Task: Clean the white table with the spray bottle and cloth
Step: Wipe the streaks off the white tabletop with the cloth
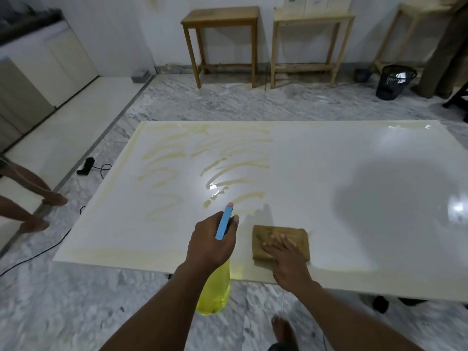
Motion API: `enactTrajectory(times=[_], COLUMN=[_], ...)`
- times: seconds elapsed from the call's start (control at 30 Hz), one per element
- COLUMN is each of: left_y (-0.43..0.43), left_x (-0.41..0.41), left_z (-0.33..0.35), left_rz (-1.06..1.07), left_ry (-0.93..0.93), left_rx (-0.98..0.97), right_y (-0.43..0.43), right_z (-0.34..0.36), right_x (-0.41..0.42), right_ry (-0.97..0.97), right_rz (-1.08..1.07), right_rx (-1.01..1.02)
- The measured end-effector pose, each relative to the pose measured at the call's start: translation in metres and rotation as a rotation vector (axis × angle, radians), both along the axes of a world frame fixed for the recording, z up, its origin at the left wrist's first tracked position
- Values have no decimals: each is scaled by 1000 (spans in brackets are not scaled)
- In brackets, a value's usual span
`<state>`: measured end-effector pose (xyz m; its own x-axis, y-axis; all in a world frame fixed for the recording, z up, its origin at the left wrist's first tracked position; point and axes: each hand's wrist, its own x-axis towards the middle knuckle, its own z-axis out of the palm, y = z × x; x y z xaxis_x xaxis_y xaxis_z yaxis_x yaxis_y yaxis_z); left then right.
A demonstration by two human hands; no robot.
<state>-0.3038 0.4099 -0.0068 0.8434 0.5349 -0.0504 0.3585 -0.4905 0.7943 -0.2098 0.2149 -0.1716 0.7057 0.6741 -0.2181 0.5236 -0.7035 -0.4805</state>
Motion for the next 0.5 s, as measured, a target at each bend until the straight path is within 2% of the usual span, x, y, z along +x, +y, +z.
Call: enactTrajectory(times=[0.07,0.13,0.17,0.27,0.33,0.43,0.5], left_y=[3,7,10,22,34,58,72], left_x=[0,7,13,39,64,113,142], left_z=[4,9,11,16,17,18,19], left_rz=[-5,-21,-28,-44,-49,-48,-37], left_ry=[-2,-1,-1,6,9,18,14], left_rx=[10,17,19,28,29,42,36], right_y=[-5,0,5,27,42,69,89], right_z=[6,16,32,82,106,127,139], right_x=[4,21,34,94,146,228,273], right_ry=[11,-107,-57,345,501,894,1000], right_rz=[14,-7,-40,-79,-78,-279,-300], right_rx=[20,172,200,-42,-97,-48,-54])
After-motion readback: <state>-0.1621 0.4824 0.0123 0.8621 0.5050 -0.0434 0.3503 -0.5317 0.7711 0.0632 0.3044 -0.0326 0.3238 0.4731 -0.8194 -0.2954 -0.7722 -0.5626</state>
